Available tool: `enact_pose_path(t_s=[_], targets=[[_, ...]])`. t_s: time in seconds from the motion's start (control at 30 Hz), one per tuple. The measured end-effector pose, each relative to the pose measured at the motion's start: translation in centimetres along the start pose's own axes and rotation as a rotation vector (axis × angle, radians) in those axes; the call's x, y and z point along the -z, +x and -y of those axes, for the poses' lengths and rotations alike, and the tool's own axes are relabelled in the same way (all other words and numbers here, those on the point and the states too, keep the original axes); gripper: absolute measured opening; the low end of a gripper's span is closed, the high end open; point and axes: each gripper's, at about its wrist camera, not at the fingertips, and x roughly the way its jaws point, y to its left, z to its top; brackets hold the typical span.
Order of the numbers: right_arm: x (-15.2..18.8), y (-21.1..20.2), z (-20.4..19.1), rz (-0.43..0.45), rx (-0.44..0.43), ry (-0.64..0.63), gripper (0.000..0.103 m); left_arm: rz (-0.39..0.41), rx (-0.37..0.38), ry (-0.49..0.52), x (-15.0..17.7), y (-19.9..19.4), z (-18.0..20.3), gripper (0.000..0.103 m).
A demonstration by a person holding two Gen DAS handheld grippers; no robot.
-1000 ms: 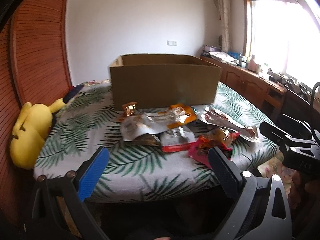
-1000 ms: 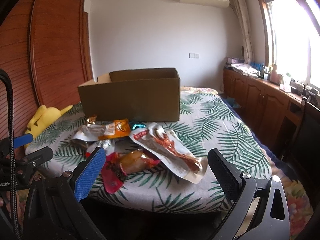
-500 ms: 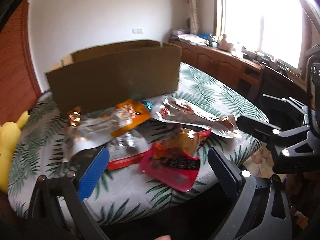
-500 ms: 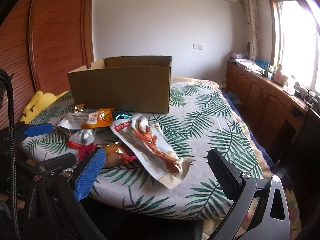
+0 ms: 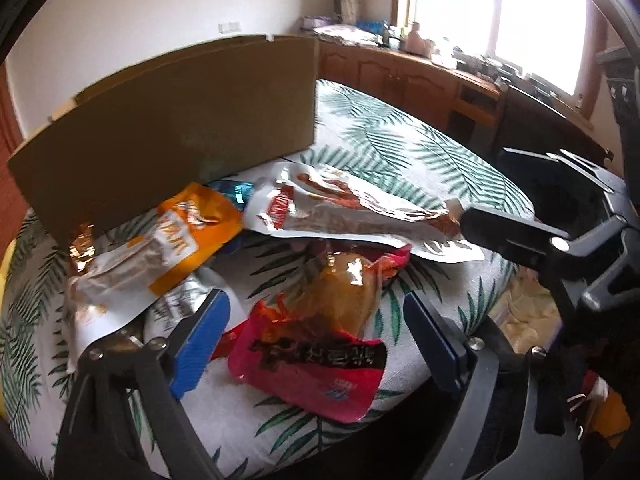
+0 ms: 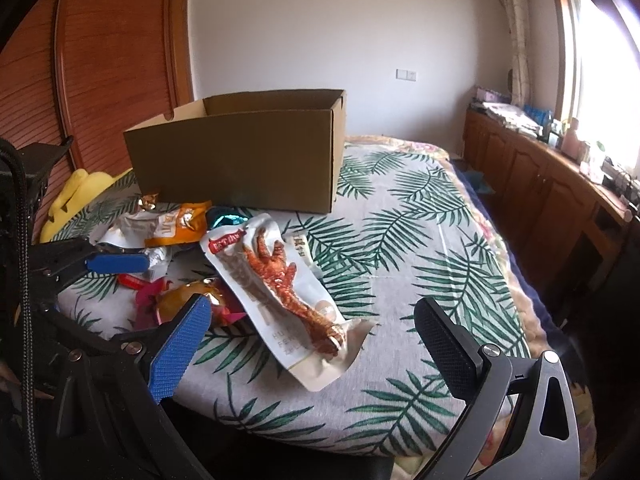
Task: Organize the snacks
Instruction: 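Close the left tool on the pink snack bag while the right tool approaches the chicken-feet pack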
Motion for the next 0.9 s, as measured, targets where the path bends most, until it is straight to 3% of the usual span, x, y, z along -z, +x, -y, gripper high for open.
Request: enact_pose_path(t_s=[0.2, 0.33, 0.5, 0.63, 0.9], targets=[[-0.8, 1.1, 1.3, -0.043, -0.013, -0.022, 0.102, -0.026, 0.015, 0.019, -1.4, 1.1, 0.1, 0.088], [-1.1, 1.5, 2.0, -0.072, -0.028, -0.035, 0.102, -0.063, 0.022, 0.038, -1.5, 1.8, 0.2, 0.071], [-1.4, 2.6, 2.2, -0.125, -0.073, -0.046, 0.100, -0.075, 0.025, 0.033, -1.4, 2.3, -0.5, 0.065], [-1.7, 3.8, 1.6, -0.160, -0.107, -0.065, 0.100, -0.048, 0.056, 0.018, -1.3, 1.7, -1.2, 0.049], [-2.1, 7.4, -0.5, -0.278, -0.201, -0.137, 0.091, -0.070, 0.056, 0.025, -1.4, 1.9, -1.8, 0.053]])
